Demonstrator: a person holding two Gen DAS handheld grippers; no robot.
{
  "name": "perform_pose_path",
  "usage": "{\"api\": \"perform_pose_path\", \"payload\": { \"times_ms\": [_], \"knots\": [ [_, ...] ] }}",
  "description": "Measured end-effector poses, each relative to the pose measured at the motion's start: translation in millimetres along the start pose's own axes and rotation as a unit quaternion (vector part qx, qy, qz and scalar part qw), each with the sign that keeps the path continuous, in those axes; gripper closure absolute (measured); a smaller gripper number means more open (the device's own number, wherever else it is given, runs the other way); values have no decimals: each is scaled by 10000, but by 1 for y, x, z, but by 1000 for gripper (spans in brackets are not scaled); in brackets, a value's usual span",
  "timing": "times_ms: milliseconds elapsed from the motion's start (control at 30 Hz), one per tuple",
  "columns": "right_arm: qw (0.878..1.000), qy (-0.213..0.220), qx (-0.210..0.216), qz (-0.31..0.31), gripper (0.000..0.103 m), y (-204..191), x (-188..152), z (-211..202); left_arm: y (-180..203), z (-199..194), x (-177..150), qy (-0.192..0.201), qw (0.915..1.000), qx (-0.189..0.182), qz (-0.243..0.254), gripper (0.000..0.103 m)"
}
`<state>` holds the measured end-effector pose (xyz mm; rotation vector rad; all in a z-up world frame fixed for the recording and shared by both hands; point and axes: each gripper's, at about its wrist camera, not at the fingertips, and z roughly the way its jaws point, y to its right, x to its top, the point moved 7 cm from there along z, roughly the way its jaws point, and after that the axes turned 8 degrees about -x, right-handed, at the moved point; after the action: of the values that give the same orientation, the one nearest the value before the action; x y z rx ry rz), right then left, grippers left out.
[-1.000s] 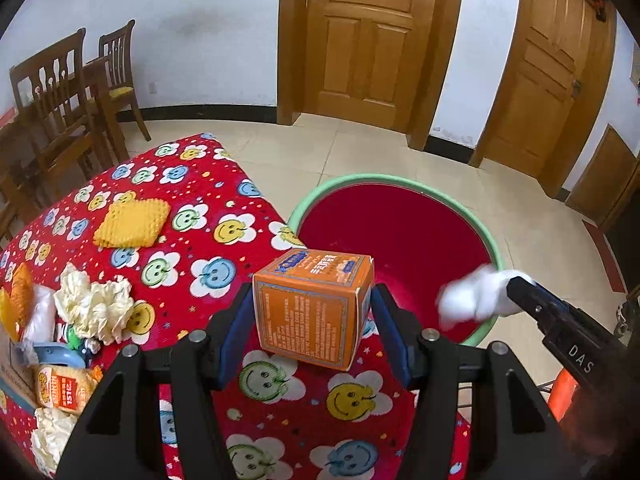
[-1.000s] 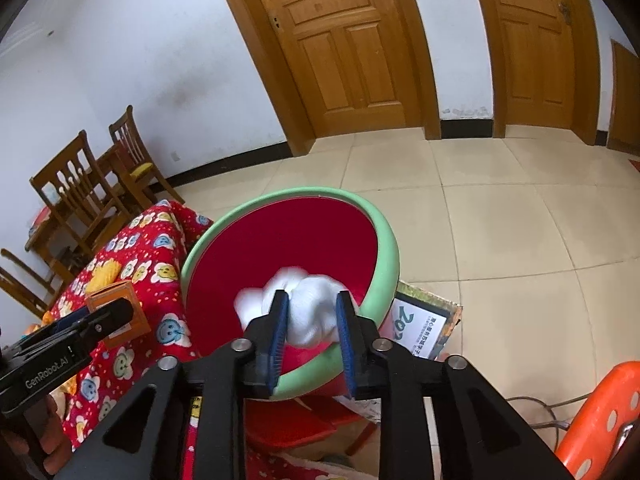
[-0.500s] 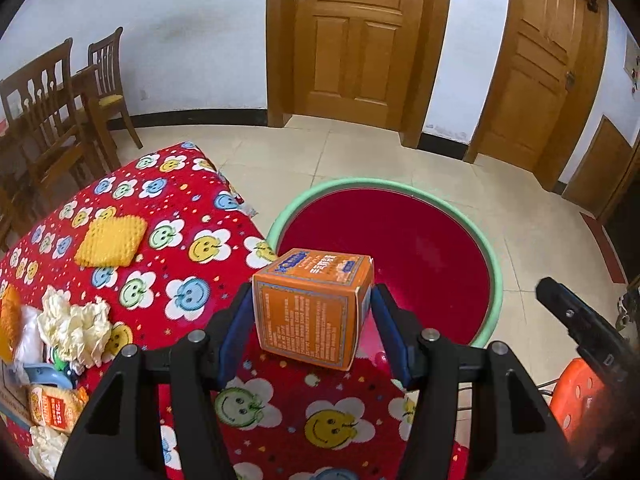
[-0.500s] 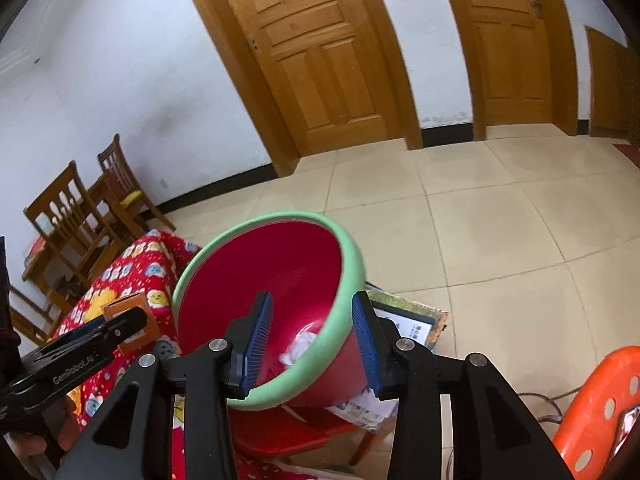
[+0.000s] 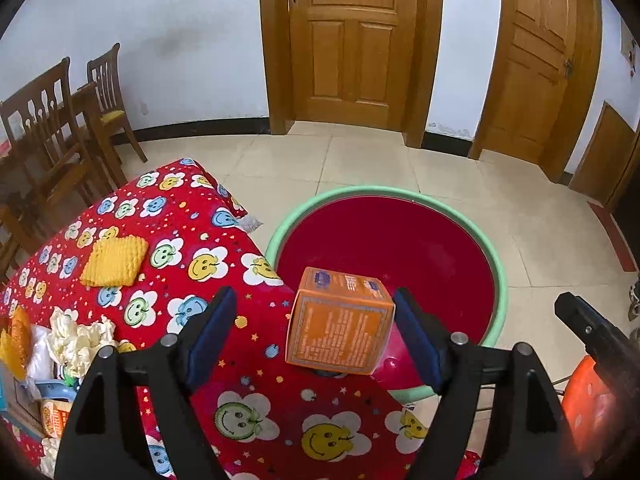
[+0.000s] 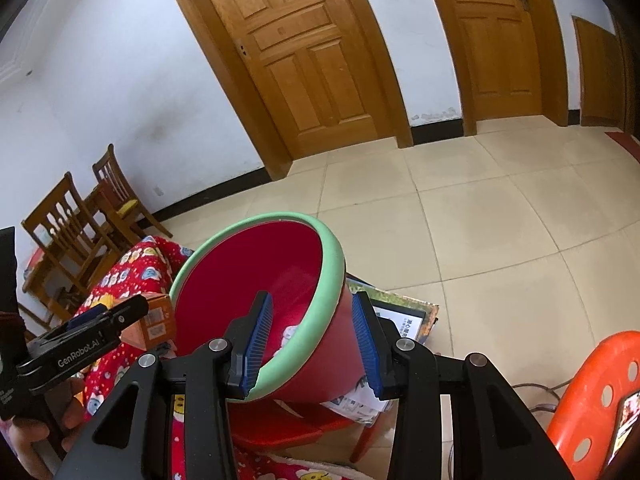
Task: Collect trash
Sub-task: 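Open the right gripper to drop the glove while the left gripper drops the orange box, then move the left gripper back to the table and grasp the crumpled white tissue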
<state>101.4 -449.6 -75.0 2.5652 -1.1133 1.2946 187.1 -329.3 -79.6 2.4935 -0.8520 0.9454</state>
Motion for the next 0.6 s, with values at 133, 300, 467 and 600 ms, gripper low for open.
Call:
{"api": "perform_pose_path", "payload": {
  "times_ms": [133,300,467,600],
  "knots": [
    [10000,20,44,-8,61,-2,0,-4,1,-7,-3,3,10000,-17,-20,23],
    [9999,45,102,-34,61,-6,-1,-10,3,-21,-3,97,9999,-111,-55,20],
    [9999,97,130,-44,61,-6,-2,-21,3,-36,0,266,9996,-24,5,17],
    [9997,144,154,-96,61,-10,-3,-29,0,-50,-2,332,9994,-23,-84,16]
  ]
}}
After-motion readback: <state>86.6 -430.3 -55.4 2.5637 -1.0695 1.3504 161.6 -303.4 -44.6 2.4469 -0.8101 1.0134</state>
